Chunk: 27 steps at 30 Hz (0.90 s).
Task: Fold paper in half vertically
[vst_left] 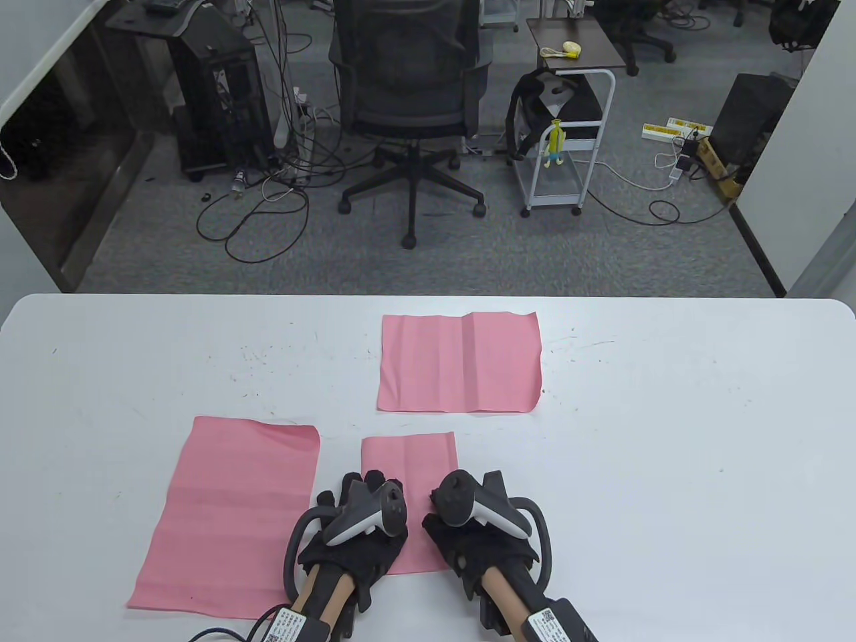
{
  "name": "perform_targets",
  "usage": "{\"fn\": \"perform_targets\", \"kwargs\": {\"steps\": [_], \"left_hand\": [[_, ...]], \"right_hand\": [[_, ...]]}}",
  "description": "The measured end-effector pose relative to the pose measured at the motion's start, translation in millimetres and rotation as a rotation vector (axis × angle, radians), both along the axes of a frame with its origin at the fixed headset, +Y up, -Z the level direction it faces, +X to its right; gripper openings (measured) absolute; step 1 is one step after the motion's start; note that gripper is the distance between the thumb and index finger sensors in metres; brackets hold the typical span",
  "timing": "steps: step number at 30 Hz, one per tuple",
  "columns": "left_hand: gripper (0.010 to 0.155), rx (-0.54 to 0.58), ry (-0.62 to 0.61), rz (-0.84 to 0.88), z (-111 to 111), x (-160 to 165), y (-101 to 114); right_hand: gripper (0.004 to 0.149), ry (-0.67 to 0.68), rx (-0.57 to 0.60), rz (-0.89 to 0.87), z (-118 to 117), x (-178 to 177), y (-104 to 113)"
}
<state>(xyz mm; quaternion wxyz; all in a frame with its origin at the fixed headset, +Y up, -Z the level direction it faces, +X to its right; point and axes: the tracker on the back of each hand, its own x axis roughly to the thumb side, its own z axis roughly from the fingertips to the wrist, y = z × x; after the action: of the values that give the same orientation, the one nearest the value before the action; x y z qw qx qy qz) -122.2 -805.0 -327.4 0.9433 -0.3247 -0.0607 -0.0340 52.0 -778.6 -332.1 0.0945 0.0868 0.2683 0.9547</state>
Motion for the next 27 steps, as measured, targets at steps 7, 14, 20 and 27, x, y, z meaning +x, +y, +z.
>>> {"fn": "perform_targets", "kwargs": {"steps": [7, 14, 20, 27], "left_hand": [[0.074, -0.007, -0.001, 0.003, 0, 0, -1], [0.075, -0.016, 0.000, 0.011, 0, 0, -1], [0.075, -0.014, 0.000, 0.007, 0, 0, -1], [0.075, -0.017, 0.002, 0.010, 0, 0, -1]], "right_hand": [[0.064, -0.043, -0.086, 0.049, -31, -9, -4], [0.064, -0.135, -0.133, 0.017, -69, -12, -6], [0.064, -0.139, -0.104, 0.042, -74, -13, -8], [0.064, -0.088, -0.046, -0.061, -66, 0, -2]]}}
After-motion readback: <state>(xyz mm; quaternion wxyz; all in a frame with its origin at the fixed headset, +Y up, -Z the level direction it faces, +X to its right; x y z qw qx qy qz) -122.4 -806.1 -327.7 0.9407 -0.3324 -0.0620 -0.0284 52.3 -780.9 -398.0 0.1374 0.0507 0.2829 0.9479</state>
